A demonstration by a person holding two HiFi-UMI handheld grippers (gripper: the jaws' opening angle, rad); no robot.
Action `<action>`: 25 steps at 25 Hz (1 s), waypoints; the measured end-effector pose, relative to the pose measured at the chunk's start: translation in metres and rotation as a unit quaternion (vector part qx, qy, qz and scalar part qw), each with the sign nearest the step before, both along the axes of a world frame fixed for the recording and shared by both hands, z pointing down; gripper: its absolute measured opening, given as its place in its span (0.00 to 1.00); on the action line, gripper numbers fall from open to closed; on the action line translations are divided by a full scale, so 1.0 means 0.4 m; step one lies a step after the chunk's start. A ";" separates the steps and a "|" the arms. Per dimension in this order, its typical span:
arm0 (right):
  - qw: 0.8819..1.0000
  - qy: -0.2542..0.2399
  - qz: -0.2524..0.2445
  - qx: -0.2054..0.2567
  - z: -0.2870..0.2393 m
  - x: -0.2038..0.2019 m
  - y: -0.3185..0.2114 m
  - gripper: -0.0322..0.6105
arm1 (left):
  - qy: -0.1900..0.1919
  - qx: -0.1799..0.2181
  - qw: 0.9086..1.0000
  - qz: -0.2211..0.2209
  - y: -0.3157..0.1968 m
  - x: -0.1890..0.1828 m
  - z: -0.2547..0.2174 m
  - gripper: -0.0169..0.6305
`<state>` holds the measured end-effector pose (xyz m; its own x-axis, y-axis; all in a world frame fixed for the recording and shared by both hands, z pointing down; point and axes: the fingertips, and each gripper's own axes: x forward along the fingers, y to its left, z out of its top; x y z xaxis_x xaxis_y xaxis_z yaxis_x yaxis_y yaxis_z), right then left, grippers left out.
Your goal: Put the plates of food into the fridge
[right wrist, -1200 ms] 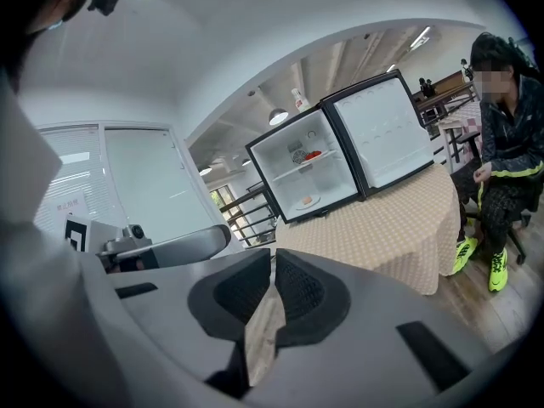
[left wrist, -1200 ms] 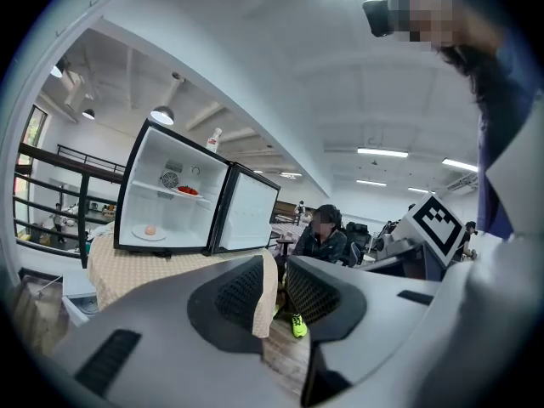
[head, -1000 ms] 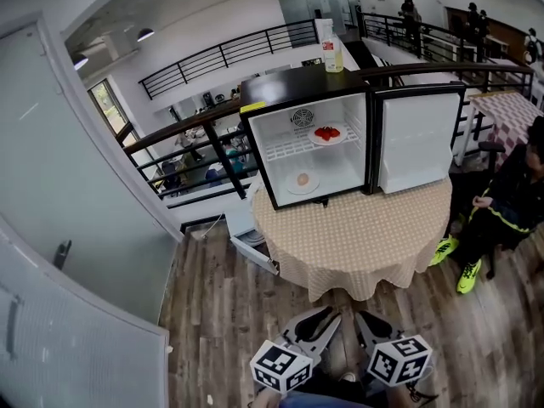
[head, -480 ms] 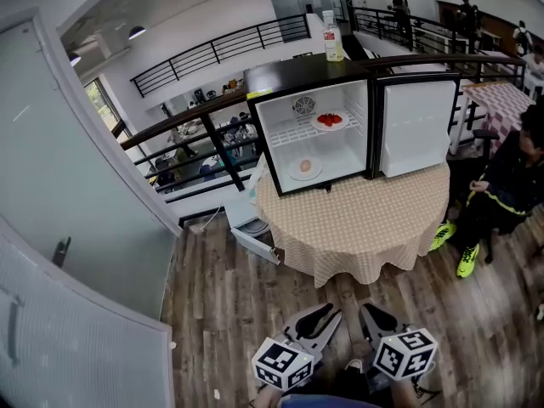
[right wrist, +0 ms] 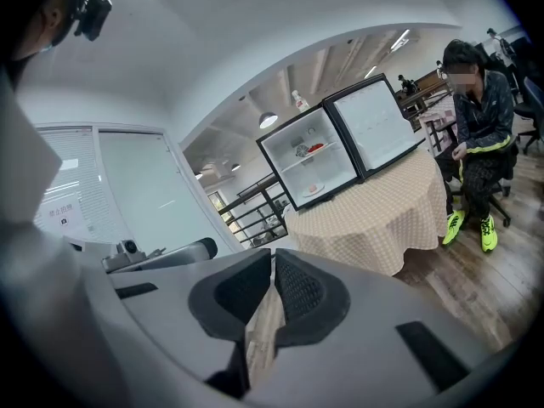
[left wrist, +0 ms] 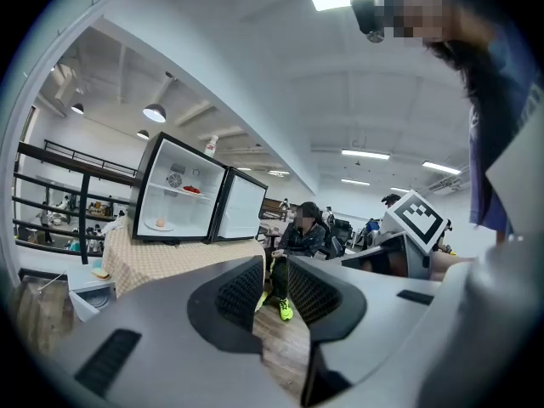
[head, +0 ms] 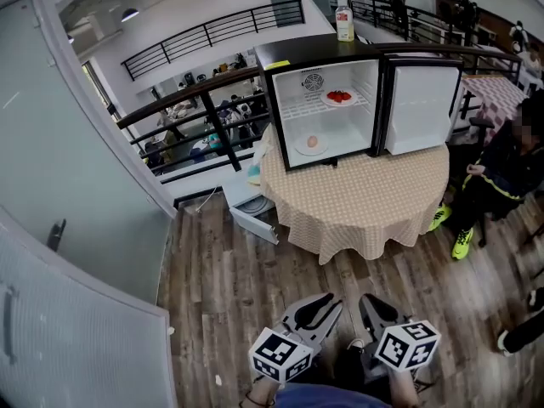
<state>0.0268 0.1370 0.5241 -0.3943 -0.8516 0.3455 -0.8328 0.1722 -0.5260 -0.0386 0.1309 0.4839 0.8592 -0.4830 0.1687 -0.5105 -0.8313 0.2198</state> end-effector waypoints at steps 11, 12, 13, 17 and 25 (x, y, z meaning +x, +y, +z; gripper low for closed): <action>1.000 -0.007 0.023 -0.005 0.010 -0.065 0.084 0.09 | 0.011 0.008 1.000 0.027 0.063 -0.055 0.016 0.17; 1.000 -0.003 0.023 -0.005 0.008 -0.068 0.088 0.09 | 0.012 0.010 0.999 0.030 0.066 -0.055 0.014 0.17; 1.000 -0.001 0.022 -0.004 0.009 -0.070 0.092 0.09 | 0.014 0.012 0.999 0.032 0.068 -0.055 0.012 0.17; 1.000 0.005 0.021 0.003 0.003 -0.081 0.102 0.09 | 0.020 0.019 0.999 0.036 0.077 -0.057 0.005 0.17; 1.000 0.009 0.024 0.008 -0.001 -0.095 0.131 0.09 | 0.020 0.021 0.999 0.046 0.105 -0.067 0.001 0.17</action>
<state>-0.0113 0.1894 0.5235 -0.3464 -0.8750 0.3383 -0.8493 0.1393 -0.5092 -0.0654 0.1727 0.4841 0.9060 -0.4077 0.1137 -0.4229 -0.8833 0.2023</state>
